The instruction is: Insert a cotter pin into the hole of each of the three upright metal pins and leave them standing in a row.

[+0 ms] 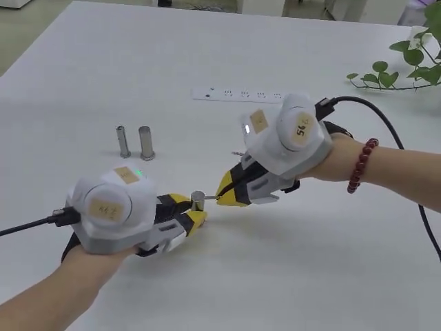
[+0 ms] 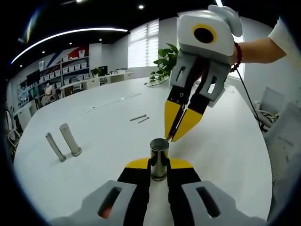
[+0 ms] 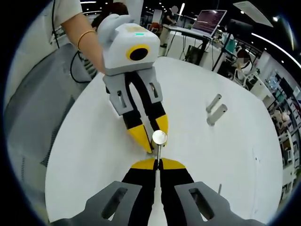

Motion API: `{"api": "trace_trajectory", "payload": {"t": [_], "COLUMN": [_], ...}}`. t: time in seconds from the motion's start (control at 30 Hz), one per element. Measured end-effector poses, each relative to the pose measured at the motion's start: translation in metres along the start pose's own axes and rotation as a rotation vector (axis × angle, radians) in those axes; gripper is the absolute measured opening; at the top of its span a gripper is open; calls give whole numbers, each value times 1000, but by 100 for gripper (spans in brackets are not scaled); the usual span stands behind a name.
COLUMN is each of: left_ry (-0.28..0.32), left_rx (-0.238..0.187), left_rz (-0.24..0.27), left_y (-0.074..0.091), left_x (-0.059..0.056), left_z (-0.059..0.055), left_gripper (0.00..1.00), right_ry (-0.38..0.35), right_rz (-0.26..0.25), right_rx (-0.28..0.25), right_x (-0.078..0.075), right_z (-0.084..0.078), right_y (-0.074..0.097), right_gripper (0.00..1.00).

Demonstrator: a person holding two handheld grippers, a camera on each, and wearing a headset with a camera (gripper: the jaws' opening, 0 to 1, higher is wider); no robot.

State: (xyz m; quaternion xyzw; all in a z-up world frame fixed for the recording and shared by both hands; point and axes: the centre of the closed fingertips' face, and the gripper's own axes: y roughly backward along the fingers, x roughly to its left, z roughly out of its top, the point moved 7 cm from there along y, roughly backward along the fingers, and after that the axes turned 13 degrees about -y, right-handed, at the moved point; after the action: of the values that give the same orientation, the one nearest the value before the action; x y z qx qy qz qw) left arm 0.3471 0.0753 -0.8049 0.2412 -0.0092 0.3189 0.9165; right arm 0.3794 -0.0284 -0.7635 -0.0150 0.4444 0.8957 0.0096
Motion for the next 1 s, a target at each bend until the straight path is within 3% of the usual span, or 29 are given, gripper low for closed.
{"api": "trace_trajectory", "payload": {"t": [0.57, 0.73, 1.0], "left_ry": [13, 8, 3], "left_rx": [-10, -7, -13], "left_rz": [-1, -5, -2], "left_y": [0, 0, -1], "left_x": [0, 0, 0], "left_z": [-1, 0, -1], "left_gripper": [11, 11, 11], "right_ry": [-69, -94, -115], "right_rz": [4, -5, -32], "right_rx": [-31, -39, -57], "right_x": [0, 1, 1], "right_z": [5, 2, -2], "right_y": [-6, -8, 1], "right_gripper": [5, 15, 13]}}
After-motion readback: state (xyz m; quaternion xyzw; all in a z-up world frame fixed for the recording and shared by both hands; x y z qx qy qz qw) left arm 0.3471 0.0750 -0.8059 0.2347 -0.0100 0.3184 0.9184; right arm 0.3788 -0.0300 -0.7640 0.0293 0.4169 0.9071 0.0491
